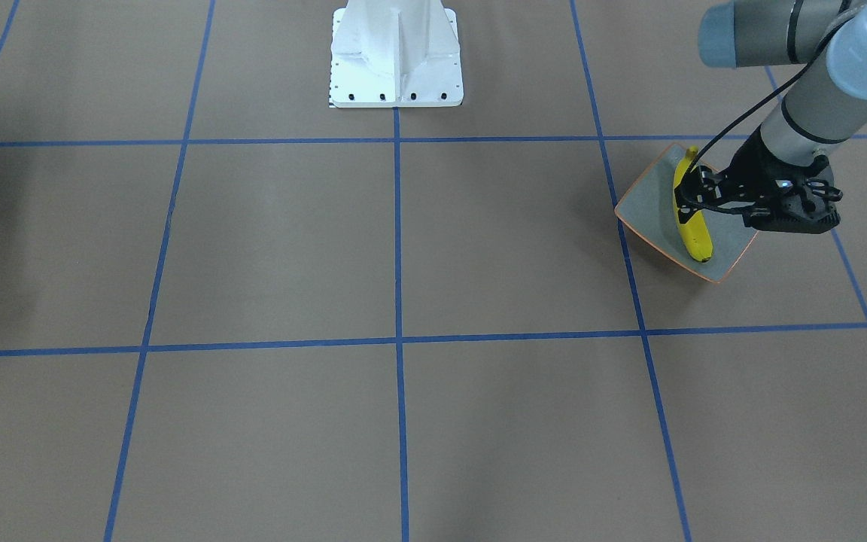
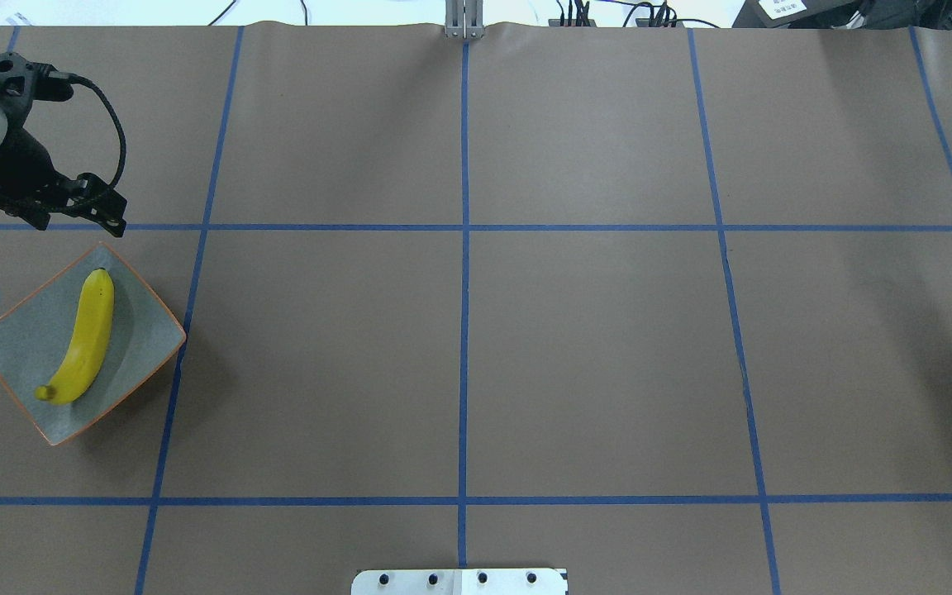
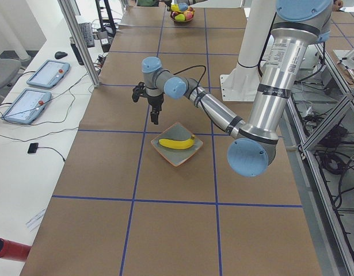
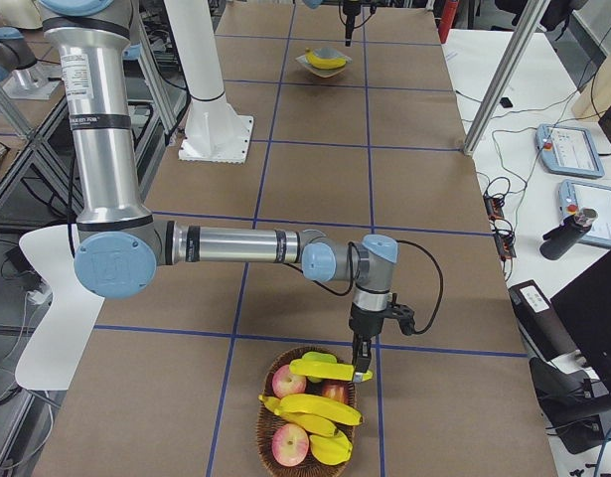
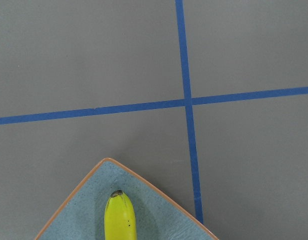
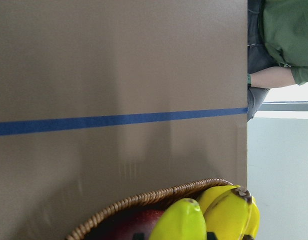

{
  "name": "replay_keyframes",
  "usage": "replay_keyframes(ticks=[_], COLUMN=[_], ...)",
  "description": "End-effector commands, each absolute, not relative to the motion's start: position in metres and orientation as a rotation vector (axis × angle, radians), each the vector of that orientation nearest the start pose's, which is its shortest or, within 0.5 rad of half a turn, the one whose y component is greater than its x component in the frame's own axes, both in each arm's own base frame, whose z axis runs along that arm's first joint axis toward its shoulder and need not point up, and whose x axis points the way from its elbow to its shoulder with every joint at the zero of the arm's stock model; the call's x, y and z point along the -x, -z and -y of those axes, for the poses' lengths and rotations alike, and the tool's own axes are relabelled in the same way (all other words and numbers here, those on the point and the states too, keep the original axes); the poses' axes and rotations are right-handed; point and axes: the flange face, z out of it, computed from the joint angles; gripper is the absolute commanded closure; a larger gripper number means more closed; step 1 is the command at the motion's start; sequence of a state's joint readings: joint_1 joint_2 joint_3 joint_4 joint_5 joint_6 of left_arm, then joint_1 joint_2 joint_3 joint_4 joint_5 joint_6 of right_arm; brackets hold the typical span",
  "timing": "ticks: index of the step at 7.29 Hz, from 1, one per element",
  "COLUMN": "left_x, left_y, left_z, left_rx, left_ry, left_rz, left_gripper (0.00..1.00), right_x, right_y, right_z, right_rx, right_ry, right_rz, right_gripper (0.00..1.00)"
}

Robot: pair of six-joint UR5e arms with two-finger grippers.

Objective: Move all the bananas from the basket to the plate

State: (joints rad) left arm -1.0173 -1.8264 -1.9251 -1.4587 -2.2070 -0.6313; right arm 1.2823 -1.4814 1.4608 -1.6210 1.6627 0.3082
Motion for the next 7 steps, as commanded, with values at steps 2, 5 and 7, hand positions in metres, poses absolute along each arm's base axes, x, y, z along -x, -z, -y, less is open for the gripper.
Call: replay_keyframes(ticks=[2,5,7], left_x=[-0.229,-0.241,-0.268], left_y=[-0.373,-0.360,-0.328], left_z=[0.512,0.529,0.540], left_rx=[-0.047,-0.042,-0.052], left_ry=[-0.081,-0.048,0.014], left_rz=[-0.784,-0.791,-0.847], left_gripper=[0.00,0.00,0.00], right_x=[-0.004,0.026,0.085], right_y=[-0.646,-0.553,-0.490], right_z=[0.556,0.636,0.667], right_rx=[0.115,0.009,0.002], right_ry=[0.056,0.051,-0.018], right_rz=[0.062,0.164,0.414], right_gripper=[1.00,1.00,1.00])
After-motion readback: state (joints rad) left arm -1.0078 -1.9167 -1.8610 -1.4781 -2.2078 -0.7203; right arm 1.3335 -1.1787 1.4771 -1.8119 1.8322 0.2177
